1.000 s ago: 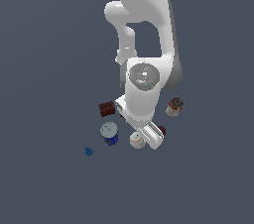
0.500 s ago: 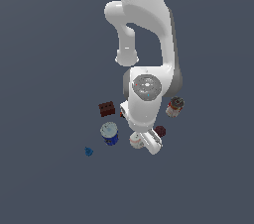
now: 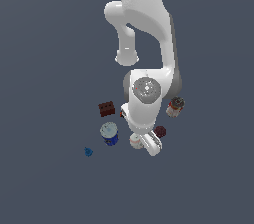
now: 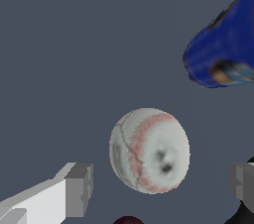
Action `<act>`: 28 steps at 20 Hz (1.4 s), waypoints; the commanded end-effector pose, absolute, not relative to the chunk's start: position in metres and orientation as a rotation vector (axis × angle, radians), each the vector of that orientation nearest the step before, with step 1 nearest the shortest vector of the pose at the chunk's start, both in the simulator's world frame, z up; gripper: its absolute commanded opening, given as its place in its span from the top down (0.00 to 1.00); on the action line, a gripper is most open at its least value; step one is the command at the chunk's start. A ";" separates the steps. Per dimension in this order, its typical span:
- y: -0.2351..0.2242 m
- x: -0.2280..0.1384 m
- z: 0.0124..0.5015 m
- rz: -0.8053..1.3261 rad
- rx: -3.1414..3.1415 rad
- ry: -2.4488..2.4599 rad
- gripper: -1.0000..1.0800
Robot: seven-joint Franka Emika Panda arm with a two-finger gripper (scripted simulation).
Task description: Pick up a designated object from a clutter of objects.
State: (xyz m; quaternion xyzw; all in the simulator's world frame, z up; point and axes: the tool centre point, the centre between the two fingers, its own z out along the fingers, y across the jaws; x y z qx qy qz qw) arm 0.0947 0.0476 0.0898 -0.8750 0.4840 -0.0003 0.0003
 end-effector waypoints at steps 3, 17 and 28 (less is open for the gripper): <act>0.047 0.094 0.067 0.000 -2.748 1.523 0.04; 0.048 0.095 0.048 0.000 -2.747 1.525 1.00; 0.043 0.096 0.060 -0.001 -2.747 1.524 1.00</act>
